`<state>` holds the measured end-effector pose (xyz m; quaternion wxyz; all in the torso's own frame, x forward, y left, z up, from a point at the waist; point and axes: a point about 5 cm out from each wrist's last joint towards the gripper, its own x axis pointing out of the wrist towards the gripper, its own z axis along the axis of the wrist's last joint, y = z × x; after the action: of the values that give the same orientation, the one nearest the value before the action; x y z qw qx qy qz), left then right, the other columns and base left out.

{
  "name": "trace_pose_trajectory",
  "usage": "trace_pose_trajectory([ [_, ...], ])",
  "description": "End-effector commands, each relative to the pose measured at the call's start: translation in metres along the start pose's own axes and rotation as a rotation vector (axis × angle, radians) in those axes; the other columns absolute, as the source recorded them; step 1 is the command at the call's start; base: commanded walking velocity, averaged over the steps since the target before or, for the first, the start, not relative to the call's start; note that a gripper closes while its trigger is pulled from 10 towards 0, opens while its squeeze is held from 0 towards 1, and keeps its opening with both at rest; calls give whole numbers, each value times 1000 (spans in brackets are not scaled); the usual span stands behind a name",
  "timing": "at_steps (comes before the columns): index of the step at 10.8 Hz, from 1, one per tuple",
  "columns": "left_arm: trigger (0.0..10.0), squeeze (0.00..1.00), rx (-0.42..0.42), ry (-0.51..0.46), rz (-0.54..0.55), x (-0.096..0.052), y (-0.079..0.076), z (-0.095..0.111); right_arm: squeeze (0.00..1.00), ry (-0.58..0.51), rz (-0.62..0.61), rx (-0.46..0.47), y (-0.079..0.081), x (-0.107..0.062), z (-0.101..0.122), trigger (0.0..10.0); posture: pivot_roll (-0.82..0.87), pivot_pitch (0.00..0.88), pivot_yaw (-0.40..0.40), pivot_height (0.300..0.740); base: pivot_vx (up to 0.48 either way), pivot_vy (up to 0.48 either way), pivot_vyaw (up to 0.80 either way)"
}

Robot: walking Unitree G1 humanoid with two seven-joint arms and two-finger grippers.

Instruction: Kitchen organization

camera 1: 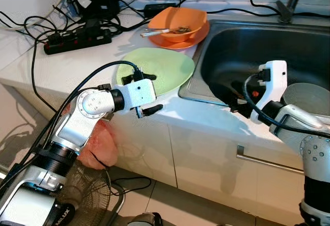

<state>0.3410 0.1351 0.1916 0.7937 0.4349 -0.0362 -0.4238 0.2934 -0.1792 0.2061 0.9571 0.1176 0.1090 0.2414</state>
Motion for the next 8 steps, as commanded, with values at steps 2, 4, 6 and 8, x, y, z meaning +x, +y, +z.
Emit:
trace_pose_trajectory([
  [2,10000,0,60,102,25,-2,5,-20,0,-21,7,-28,6,3,7,10000,115,58,151,740,0,0,0],
  [4,10000,0,99,142,53,0,8,-29,0,-30,16,-36,10,4,9,10000,115,58,158,740,0,0,0],
  [6,0,0,102,152,61,1,8,-36,0,-37,14,-39,10,4,9,10000,114,57,159,740,0,0,0],
  [8,0,0,103,146,59,2,6,-39,0,-38,12,-43,10,4,9,10000,114,56,160,740,0,0,0],
])
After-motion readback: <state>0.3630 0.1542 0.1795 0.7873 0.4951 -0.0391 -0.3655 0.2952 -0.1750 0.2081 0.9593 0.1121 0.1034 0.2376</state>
